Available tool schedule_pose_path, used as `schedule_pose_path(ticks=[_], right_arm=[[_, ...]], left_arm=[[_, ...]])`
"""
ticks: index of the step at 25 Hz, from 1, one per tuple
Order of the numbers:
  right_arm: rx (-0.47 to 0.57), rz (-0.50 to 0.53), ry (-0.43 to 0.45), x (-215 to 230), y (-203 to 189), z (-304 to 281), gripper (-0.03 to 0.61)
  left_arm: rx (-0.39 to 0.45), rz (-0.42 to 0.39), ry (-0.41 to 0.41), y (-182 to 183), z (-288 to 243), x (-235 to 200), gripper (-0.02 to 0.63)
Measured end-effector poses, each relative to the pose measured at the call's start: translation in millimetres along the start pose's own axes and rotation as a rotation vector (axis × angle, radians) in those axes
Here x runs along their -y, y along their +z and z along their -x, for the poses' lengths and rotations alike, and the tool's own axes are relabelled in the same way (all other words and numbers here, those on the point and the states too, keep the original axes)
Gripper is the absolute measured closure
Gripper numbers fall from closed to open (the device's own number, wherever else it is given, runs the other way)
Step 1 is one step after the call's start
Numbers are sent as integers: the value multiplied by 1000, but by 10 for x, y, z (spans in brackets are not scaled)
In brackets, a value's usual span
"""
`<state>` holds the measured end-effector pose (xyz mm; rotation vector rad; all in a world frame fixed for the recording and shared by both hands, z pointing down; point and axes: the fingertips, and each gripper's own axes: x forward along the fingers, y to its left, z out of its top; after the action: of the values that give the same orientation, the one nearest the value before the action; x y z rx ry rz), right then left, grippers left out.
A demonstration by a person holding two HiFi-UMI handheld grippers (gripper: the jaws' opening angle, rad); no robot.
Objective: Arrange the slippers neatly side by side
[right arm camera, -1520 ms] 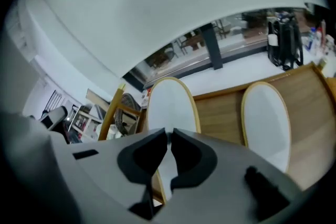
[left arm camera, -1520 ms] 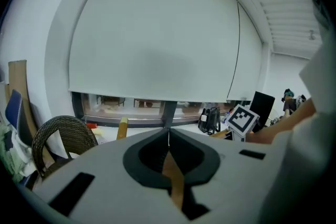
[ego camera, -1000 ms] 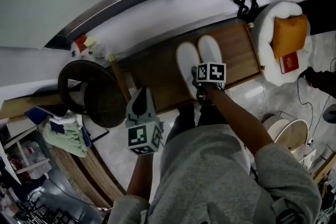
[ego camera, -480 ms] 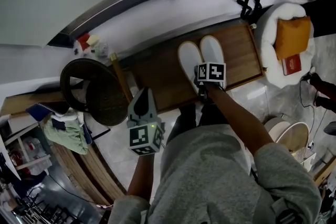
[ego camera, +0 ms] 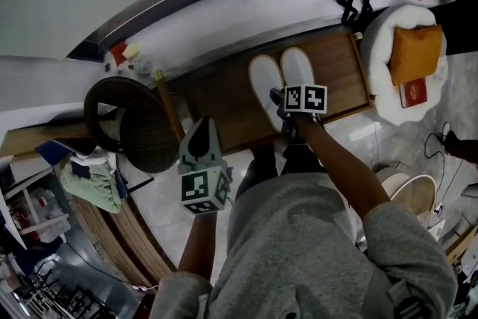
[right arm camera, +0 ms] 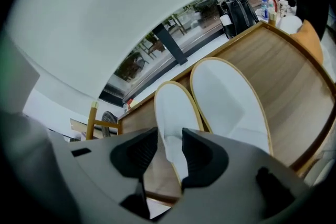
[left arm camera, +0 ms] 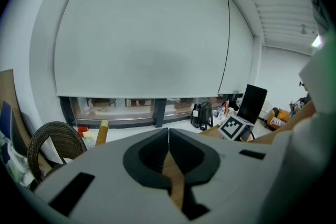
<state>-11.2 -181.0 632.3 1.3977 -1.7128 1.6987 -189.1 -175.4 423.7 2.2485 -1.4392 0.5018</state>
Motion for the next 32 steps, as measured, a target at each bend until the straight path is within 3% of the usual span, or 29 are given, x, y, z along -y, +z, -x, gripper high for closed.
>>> schedule_pose_path(ticks=[10, 13, 17, 23, 28, 32], right_arm=[[67, 151, 136, -98, 362, 825, 439], [146, 298, 170, -63, 515, 1233, 456], [344, 626, 241, -108, 720, 1985, 529], [571, 852, 190, 161, 834, 2931, 537], [703, 836, 106, 477, 979, 3419, 538], [730, 816, 81, 592, 1005, 3476, 538]], left_arm=[[19, -20, -11, 169, -91, 461, 598], [39, -23, -13, 218, -86, 656, 598], [65, -19, -8, 282, -43, 919, 598], [113, -9, 9, 417, 97, 1247, 598], [143, -11, 31, 426, 256, 1442, 598], [143, -8, 53, 339, 297, 1576, 598]])
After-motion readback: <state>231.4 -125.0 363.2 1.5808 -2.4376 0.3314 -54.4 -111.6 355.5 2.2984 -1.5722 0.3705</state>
